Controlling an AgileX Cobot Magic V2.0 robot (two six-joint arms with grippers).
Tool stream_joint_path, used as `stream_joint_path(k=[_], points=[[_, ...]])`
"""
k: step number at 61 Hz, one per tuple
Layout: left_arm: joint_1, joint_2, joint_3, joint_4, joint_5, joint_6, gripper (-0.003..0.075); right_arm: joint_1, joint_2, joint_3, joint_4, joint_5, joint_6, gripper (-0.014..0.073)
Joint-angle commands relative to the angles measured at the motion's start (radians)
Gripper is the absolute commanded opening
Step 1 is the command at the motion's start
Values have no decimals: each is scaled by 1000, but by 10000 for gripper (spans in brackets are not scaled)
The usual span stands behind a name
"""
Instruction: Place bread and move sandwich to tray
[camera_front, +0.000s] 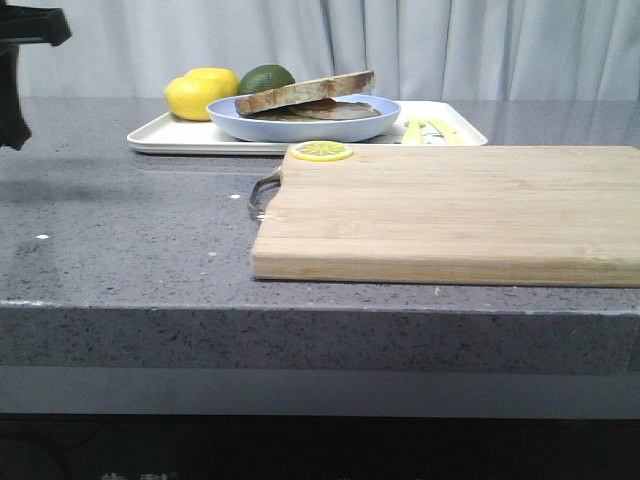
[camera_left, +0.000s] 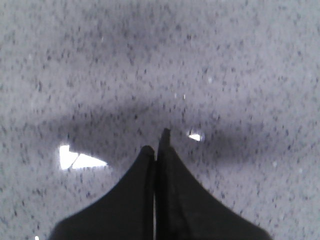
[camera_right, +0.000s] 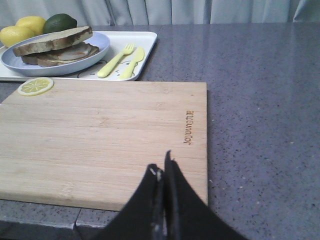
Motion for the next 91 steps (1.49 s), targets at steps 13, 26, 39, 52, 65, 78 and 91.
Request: stream_joint_path(k=[13,26,39,52,65,78,91], points=[[2,-419,411,-8,-437,-11,-20,-3,9,-23,-14,-75,-1,-60],[2,-737,687,-8,-653,-11,-20,-3,9,-23,-14,-75,-1,-60],[2,-1057,879,-8,-778,-11,-20,-3,9,-23,-14,-75,-1,-60],[2,-1297,988,-8,-801,-11,-20,-3,9,-23,-14,-75,-1,-60],[2,-1350,1008,-8,-866,-11,-20,-3,9,-23,-14,-75,-1,-60],[2,-1350,1008,-8,-881,-11,-20,-3,9,-23,-14,-75,-1,-60],[2,-1350,1008,-8,-881,-11,-20,-3,9,-23,-14,-75,-1,-60]])
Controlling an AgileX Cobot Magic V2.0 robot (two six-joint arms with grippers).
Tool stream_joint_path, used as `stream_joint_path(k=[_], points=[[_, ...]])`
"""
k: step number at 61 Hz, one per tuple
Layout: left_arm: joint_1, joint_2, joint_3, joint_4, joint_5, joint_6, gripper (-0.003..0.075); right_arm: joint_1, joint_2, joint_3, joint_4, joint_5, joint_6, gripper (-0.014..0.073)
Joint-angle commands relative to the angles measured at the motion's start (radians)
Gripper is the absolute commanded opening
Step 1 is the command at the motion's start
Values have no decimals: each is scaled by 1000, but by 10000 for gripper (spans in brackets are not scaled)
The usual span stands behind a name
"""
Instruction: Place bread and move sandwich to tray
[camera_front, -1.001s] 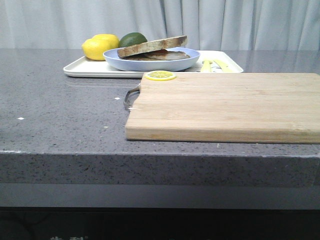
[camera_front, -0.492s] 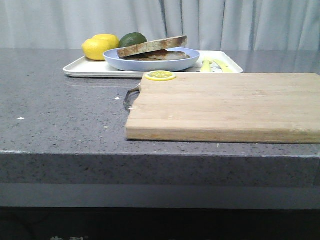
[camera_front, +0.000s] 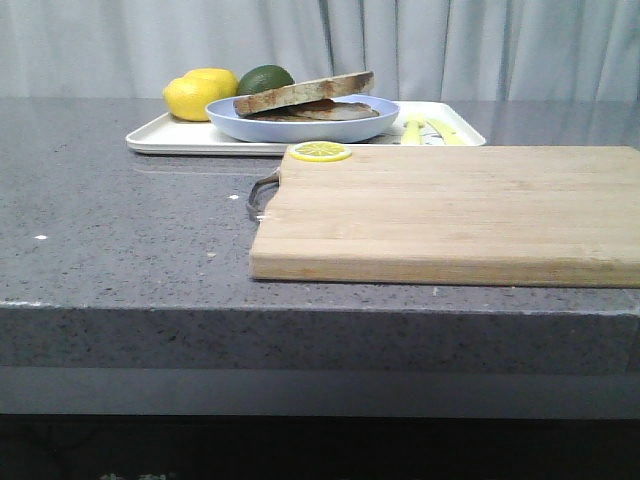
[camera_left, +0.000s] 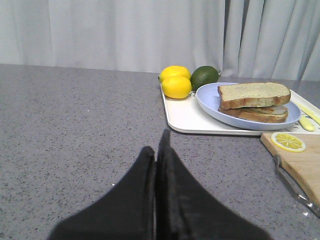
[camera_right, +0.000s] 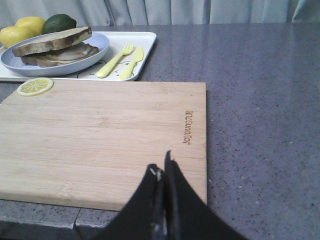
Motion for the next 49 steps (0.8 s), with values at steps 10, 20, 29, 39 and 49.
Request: stream_joint_path(k=[10,20,29,39,49], points=[[2,7,-30,-8,-84,-11,-20,-3,9,-23,-14,-75,-1,-60],[7,-14,-9,-8,-91,-11,-20,-3,9,-23,-14,-75,-1,-60],[82,-118,75,-11,-91,-11,-20,-3,9,-23,-14,-75,-1,-60],[148,-267,199,-11,-91,-11,-20,-3,9,-23,-14,-75,-1,-60],[149,-325,304,-11,-137,-11,-20,-3,9,-23,-14,-75,-1,-60]])
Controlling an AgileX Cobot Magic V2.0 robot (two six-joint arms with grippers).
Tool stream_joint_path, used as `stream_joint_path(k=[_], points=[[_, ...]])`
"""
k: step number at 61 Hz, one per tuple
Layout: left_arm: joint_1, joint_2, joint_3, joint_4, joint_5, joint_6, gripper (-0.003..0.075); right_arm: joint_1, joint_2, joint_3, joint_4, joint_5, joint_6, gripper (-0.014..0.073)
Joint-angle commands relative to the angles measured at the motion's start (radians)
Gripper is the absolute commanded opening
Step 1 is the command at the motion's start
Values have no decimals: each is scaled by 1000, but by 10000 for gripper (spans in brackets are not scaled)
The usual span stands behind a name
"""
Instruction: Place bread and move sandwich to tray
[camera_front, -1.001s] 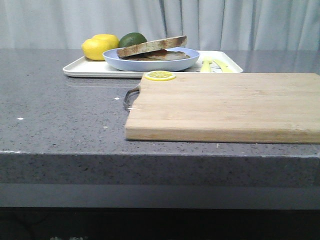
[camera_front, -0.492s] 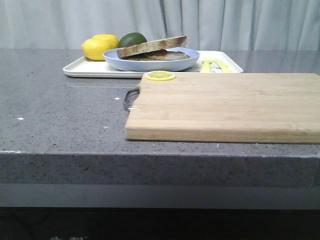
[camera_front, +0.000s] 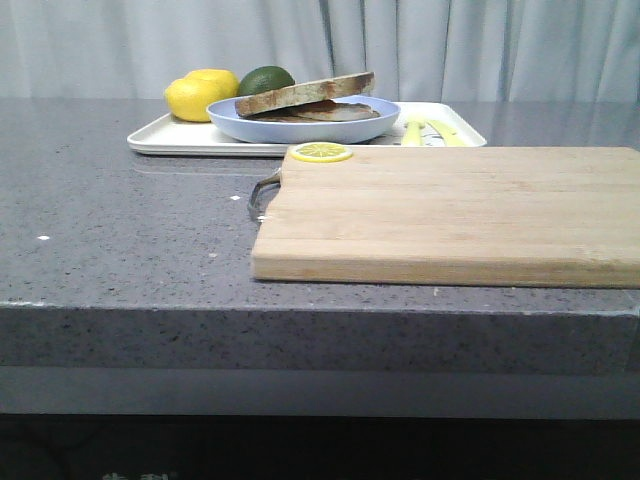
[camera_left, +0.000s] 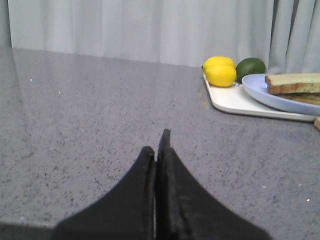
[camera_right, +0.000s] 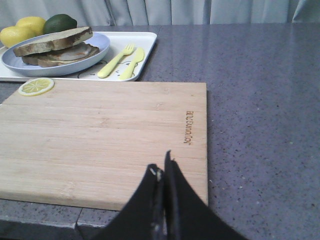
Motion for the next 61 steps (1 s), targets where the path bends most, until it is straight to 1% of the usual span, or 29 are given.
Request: stream_joint_path(k=[1,8,11,61], points=[[1,-18,25,-10,-125,-11,-20,-3,9,-23,-14,-77,-2,-60],[1,-23,83,-10,-193,-11,-20,-3,9,-23,-14,-77,-2,-60],[1,-23,78,-10,-160,-11,-20,-3,9,-23,-14,-77,-2,-60],[1,-23,80,-10,-163,-11,-20,-3,9,-23,-14,-78,-2,-60]])
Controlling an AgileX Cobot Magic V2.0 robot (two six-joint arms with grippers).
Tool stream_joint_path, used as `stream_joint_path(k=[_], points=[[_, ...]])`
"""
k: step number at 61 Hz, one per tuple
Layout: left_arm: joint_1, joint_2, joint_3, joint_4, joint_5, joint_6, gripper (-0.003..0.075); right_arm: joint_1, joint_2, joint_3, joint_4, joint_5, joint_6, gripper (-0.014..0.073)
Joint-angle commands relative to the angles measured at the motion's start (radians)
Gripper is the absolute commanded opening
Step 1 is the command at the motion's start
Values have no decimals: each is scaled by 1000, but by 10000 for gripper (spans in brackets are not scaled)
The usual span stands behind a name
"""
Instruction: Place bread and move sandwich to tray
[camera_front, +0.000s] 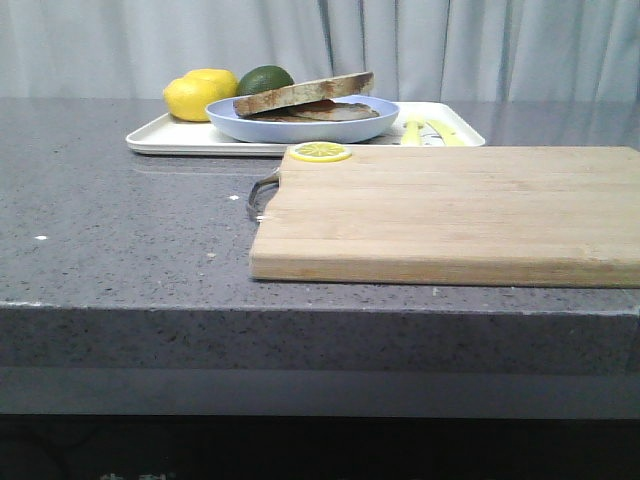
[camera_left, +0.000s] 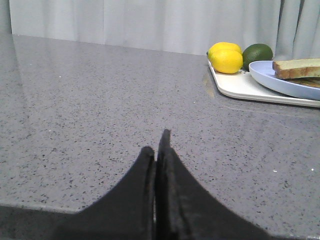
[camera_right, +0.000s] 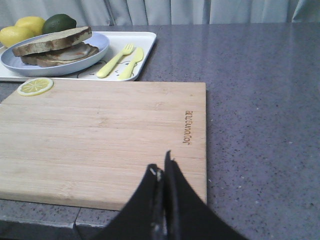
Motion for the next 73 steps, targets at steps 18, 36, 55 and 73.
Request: stream_joint_path(k=[18,36,55,73], points=[[1,-23,1,-9,-90,-11,-20,-3,9,-3,-15,-121,-3,-60],[1,-23,1,-9,-90,-11,-20,-9,-59,236,197,-418,-218,-60],[1,-21,1,-9,-90,-11,-20,-81,-149,353,306,-364,-219,-60],[1,-21,1,-9,-90,-11,-20,-82,-149,353,306,-362,-219,-60]])
